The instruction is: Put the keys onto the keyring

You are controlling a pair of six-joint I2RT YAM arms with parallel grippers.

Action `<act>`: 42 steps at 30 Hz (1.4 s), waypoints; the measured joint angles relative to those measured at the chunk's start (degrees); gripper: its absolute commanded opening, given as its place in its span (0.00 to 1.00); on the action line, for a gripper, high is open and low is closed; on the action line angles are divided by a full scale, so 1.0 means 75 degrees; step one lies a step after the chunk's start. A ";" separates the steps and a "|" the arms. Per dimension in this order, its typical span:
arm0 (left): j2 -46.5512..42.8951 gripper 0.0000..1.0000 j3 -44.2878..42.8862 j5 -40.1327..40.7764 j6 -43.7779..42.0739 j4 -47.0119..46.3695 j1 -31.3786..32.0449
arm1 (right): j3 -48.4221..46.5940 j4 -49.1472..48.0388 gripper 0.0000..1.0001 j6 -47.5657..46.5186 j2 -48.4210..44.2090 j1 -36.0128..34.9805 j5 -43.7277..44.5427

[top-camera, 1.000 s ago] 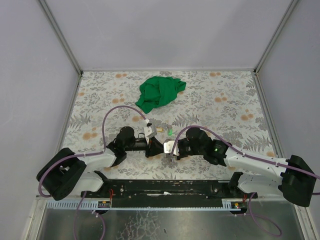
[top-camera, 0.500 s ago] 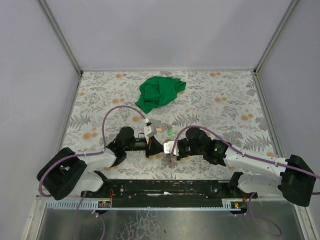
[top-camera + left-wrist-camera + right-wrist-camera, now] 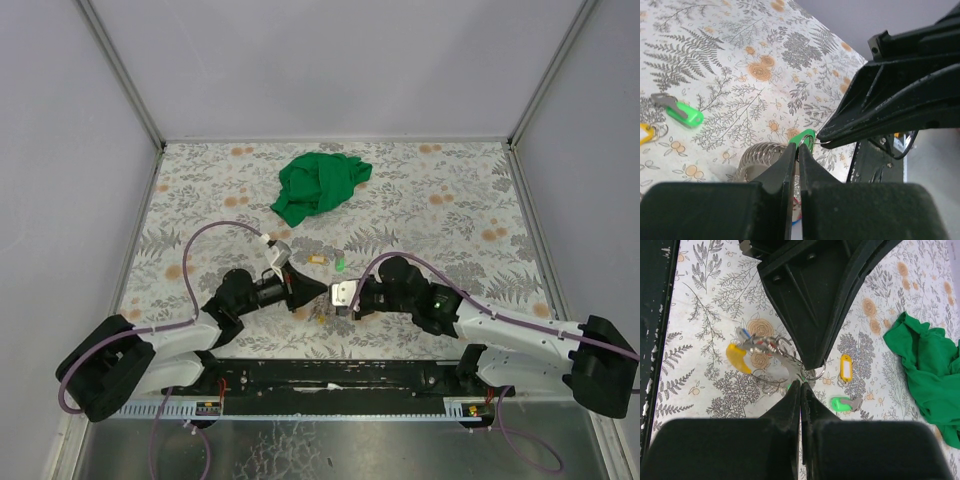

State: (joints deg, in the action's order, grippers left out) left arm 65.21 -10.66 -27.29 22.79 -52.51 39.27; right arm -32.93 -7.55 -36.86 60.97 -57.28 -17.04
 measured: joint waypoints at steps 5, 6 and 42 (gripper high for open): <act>0.0082 0.00 0.0315 0.1026 0.0746 -0.0577 0.0358 | 0.0105 -0.0303 0.00 0.0131 0.0172 -0.0181 0.0259; 0.0134 0.00 0.0350 0.1180 0.0839 -0.0688 0.0423 | 0.0114 -0.0332 0.00 0.0146 0.0213 -0.0216 0.0329; -0.0898 0.47 0.0694 0.0574 -0.1673 0.0187 0.0431 | -0.0204 0.0982 0.00 -0.0554 0.0227 -0.0423 0.0714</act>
State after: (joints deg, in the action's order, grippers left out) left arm 58.48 -5.45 -22.98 10.24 -51.11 42.50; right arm -34.46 -0.19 -41.01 62.67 -60.45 -11.68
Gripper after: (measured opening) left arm 0.450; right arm 0.011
